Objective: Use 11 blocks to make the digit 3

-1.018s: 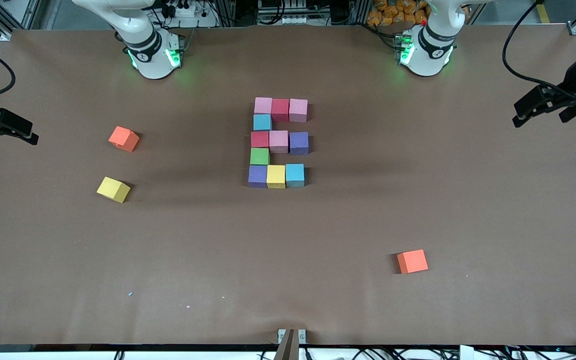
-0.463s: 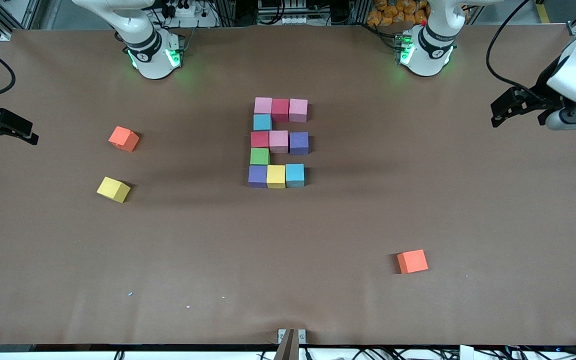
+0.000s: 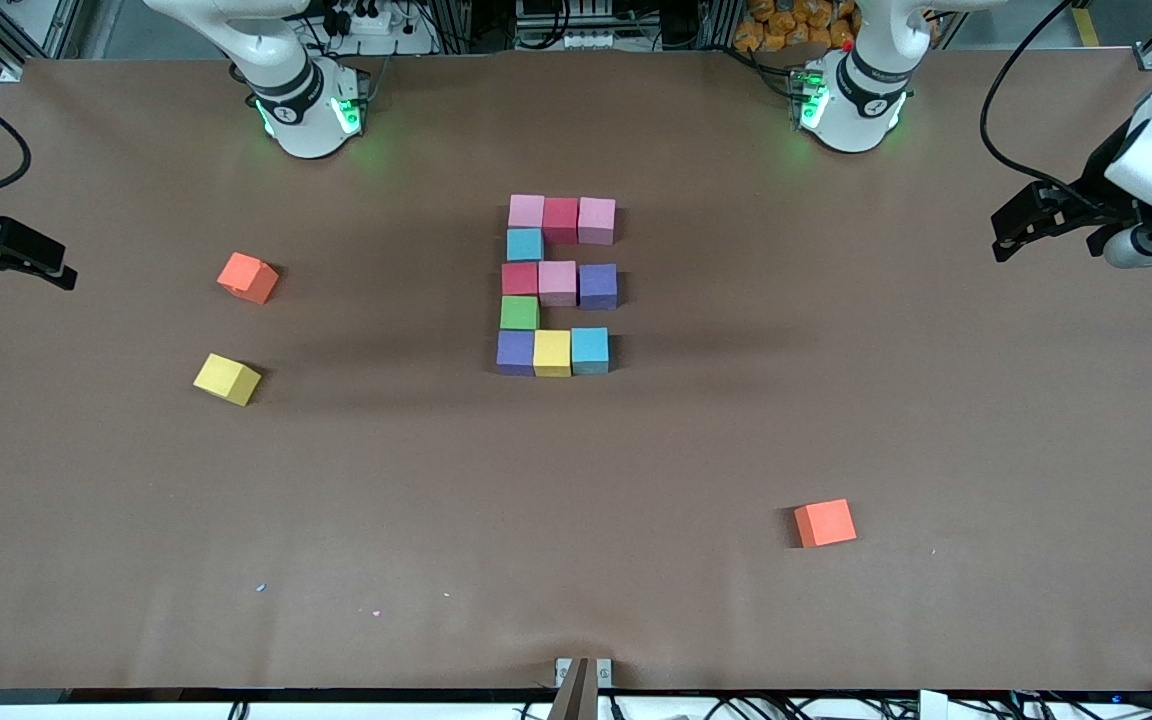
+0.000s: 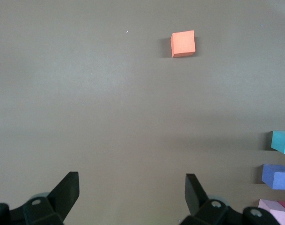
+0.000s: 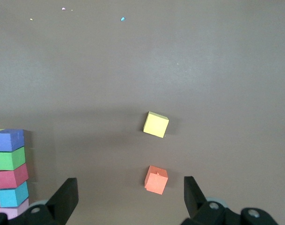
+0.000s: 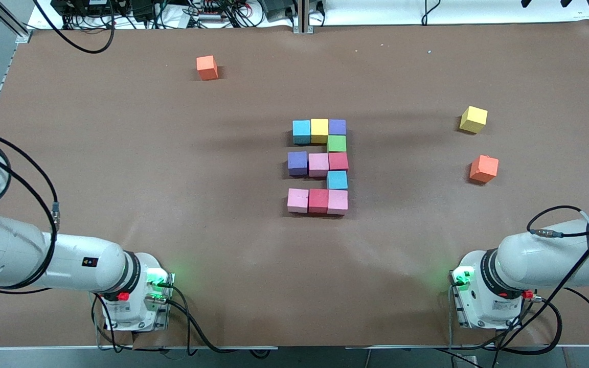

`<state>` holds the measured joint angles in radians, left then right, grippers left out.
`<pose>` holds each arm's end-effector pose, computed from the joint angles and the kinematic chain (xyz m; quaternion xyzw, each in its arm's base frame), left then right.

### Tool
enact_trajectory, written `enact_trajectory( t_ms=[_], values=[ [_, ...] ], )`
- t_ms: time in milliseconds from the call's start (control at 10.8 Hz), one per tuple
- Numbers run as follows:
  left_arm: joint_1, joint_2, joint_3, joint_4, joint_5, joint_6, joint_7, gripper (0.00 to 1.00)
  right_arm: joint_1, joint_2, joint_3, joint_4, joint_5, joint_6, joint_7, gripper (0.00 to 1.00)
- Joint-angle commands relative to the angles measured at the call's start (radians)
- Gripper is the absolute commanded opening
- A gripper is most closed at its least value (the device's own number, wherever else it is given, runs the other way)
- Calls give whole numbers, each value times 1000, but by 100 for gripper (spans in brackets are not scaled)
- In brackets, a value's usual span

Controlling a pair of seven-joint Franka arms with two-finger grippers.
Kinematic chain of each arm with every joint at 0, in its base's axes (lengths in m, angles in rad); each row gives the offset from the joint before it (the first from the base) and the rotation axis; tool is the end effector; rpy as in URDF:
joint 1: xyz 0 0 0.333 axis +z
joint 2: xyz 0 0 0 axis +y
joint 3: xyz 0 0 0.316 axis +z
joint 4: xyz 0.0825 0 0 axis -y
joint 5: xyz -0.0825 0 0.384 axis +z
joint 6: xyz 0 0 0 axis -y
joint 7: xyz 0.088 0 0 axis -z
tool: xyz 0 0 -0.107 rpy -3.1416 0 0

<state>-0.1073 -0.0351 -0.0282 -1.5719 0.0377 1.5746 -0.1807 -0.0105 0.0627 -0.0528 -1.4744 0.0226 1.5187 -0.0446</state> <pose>0.5398 -0.0698 0.6437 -0.9994 -0.0229 -0.0217 0.0161 0.5682 -0.0324 0.6301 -0.9999 0.0088 0.0086 0.0101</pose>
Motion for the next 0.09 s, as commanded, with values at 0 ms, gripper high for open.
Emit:
enact_trajectory(
  t_ms=[0],
  values=[
    [-8,3,8,26,17,-10,0,100,3,5,-2,14,-3,-2,6,100]
  ],
)
